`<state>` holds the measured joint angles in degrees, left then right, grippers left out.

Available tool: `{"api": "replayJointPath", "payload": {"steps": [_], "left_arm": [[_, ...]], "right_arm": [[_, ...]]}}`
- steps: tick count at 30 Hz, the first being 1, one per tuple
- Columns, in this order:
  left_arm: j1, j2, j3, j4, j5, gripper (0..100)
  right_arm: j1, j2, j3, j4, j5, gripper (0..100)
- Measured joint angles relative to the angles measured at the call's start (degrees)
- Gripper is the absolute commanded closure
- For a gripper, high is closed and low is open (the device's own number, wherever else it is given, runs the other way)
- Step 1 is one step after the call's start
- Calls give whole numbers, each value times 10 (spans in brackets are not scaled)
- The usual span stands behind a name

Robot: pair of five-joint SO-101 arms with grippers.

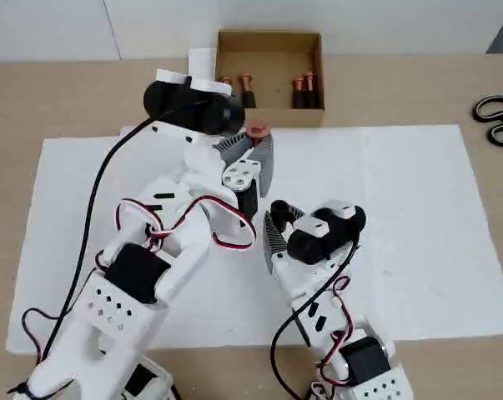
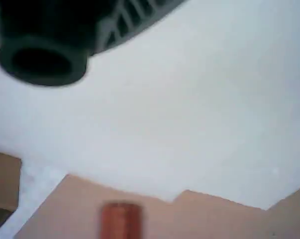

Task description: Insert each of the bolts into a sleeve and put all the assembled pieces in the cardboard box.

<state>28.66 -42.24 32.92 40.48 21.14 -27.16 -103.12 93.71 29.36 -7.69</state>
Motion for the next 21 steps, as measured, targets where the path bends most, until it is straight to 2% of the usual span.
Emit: {"api": "replayJointPath", "payload": {"steps": [8, 21], "left_arm": [[25, 0, 69, -44, 4, 994], [25, 0, 76, -52, 4, 994]], "right_arm": [[-1, 0, 0, 0, -18, 995], [-32, 0, 0, 0, -18, 995]]}}
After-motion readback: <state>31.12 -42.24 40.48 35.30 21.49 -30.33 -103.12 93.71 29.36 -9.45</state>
